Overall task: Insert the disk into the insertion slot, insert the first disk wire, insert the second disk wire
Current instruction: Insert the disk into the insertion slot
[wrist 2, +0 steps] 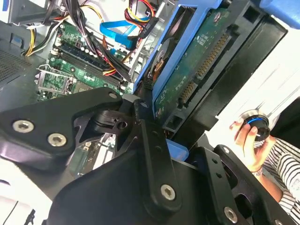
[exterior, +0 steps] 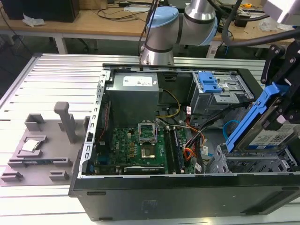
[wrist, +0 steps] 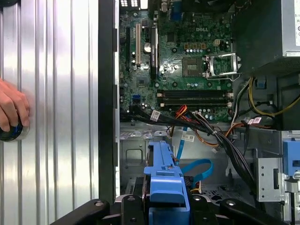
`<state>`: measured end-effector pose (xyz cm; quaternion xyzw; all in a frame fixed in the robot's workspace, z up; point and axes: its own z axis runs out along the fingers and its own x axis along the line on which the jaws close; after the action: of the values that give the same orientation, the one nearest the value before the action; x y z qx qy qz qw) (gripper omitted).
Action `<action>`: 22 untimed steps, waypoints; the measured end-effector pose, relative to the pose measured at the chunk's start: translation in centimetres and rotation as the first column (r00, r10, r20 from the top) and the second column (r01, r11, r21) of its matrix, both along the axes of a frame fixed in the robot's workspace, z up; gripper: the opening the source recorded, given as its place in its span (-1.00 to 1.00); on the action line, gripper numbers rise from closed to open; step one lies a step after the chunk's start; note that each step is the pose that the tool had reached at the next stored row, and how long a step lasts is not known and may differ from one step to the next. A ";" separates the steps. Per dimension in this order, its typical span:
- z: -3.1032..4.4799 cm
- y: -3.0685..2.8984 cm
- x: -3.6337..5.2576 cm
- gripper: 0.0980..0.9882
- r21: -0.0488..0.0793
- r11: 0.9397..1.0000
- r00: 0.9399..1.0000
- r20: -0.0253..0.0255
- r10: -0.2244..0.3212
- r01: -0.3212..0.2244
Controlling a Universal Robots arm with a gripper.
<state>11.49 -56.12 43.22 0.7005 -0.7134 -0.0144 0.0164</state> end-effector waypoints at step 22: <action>-4.21 0.29 -0.17 -0.40 0.000 1.000 1.000 0.000 0.002 -0.002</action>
<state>11.32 -55.82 39.01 0.7012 -0.7126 -0.0143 0.0165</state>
